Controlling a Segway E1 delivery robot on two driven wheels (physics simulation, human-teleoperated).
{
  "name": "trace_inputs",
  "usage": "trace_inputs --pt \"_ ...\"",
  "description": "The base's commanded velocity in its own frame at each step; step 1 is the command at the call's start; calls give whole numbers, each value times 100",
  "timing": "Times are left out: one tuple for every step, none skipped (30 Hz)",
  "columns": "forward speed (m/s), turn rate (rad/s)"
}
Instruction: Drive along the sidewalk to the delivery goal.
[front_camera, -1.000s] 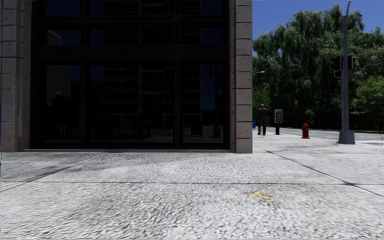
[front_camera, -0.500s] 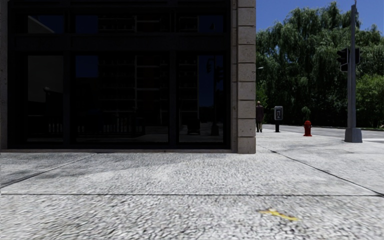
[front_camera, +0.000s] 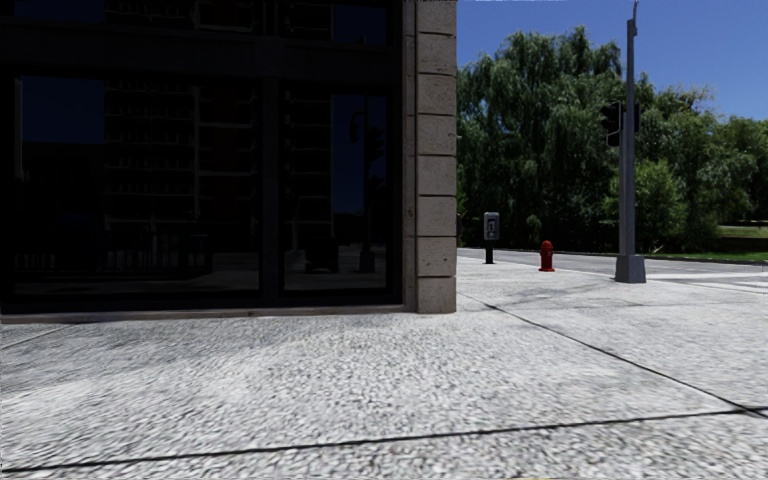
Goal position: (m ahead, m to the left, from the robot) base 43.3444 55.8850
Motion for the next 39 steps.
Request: trace_inputs --pt "108 -2" --pt "108 -2" --pt "108 -2" --pt "108 -2" --pt "108 -2" --pt "108 -2" --pt "108 -2" --pt "108 -2" --pt "108 -2" --pt "108 -2" --pt "108 -2" --pt "108 -2" --pt "108 -2" --pt "108 -2" --pt "108 -2" --pt "108 -2" --pt "108 -2" --pt "108 -48" --pt "108 -120" --pt "108 -120" --pt "108 -120" --pt "108 -120" --pt "108 -120" --pt "109 -120" --pt "109 -120" --pt "109 -120" --pt "109 -120" --pt "109 -120" --pt "109 -120" --pt "109 -120" --pt "109 -120" --pt "109 -120" --pt "109 -120" --pt "109 -120" --pt "109 -113" --pt "109 -10" --pt "109 -4" --pt "109 -4" --pt "109 0"
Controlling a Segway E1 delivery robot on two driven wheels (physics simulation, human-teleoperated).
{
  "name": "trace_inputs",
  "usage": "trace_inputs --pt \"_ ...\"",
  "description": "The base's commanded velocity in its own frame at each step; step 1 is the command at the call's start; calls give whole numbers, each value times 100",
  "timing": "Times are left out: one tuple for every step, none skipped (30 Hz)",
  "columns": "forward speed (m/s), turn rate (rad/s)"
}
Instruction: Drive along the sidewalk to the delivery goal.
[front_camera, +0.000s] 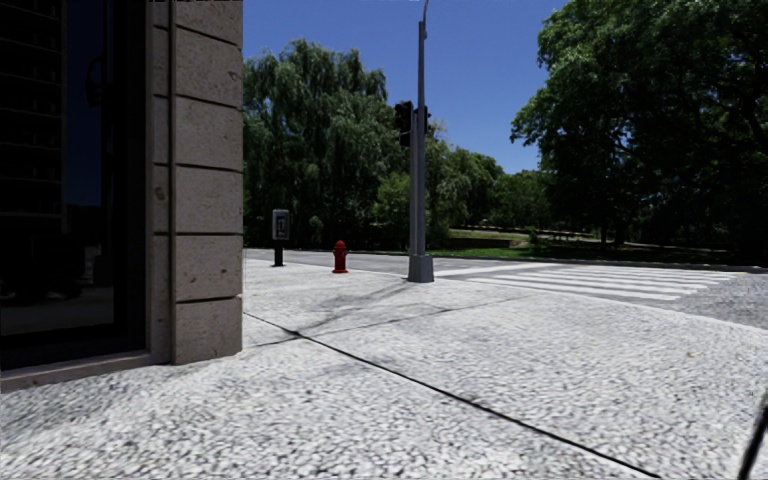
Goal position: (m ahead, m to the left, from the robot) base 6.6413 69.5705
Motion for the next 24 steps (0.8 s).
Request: trace_inputs --pt "109 0" --pt "109 0" --pt "109 0" --pt "109 0" --pt "109 0" --pt "109 0" --pt "109 0" --pt "109 0" --pt "109 0" --pt "109 0" --pt "109 0" --pt "109 0" --pt "109 0" --pt "109 0" --pt "109 0" --pt "109 0" --pt "109 0" --pt "109 0" --pt "109 0" --pt "109 0" --pt "109 0" --pt "109 0" --pt "109 0" --pt "109 0"
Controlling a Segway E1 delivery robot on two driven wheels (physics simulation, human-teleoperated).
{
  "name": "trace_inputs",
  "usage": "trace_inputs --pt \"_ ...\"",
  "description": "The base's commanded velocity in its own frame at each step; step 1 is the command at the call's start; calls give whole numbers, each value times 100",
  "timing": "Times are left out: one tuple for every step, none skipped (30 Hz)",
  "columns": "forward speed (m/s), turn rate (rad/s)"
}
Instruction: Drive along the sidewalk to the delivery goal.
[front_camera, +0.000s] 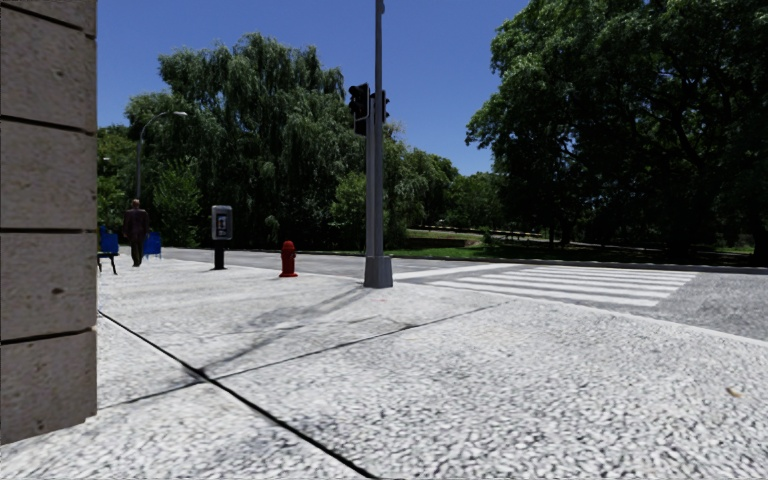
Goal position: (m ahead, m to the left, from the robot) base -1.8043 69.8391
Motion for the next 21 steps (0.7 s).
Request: trace_inputs --pt "109 0" --pt "109 0" --pt "109 0" --pt "109 0" --pt "109 0" --pt "109 0" --pt "109 0" --pt "109 0" --pt "109 0" --pt "109 0" --pt "109 0" --pt "109 0" --pt "109 0" --pt "109 0" --pt "109 0" --pt "109 0" --pt "109 0" --pt "109 0" --pt "109 0" --pt "109 0" --pt "109 0"
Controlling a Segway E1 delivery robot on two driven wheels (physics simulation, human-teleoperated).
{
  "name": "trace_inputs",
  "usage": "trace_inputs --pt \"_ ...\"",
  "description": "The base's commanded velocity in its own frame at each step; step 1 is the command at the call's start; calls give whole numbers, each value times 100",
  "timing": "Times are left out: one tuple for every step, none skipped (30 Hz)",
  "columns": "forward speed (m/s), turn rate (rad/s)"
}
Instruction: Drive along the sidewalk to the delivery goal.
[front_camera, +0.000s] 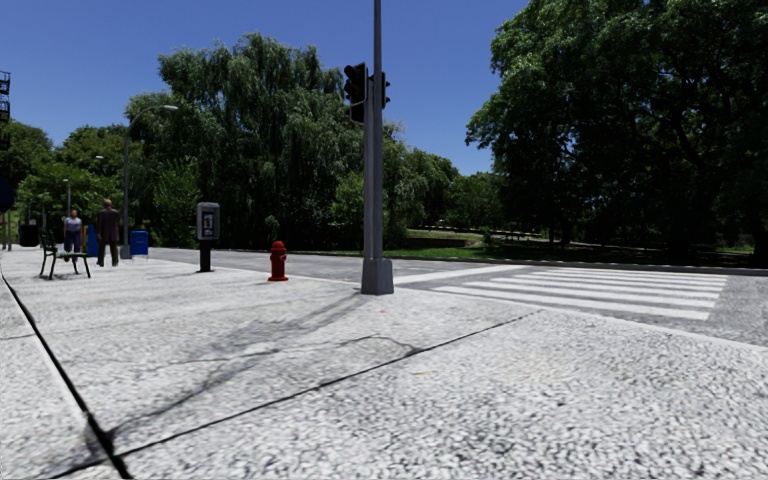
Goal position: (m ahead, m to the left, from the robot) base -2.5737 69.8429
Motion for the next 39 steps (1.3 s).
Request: trace_inputs --pt "110 0" --pt "110 0" --pt "110 0" --pt "110 0" --pt "110 0" --pt "110 0" --pt "110 0" --pt "110 19" --pt "110 40" --pt "110 62" --pt "110 62" --pt "110 70" --pt "110 77" --pt "110 79" --pt "110 80" --pt "110 80" --pt "110 78" --pt "111 60" --pt "111 40" --pt "111 40" --pt "111 35" --pt "111 34" --pt "111 30" --pt "111 30" --pt "111 24" --pt "111 18" --pt "111 12" --pt "111 8" --pt "111 8" --pt "111 3" --pt "111 1" --pt "111 0" --pt "111 0" --pt "111 1" --pt "111 11" --pt "111 11" --pt "111 23" --pt "111 44" --pt "111 64"
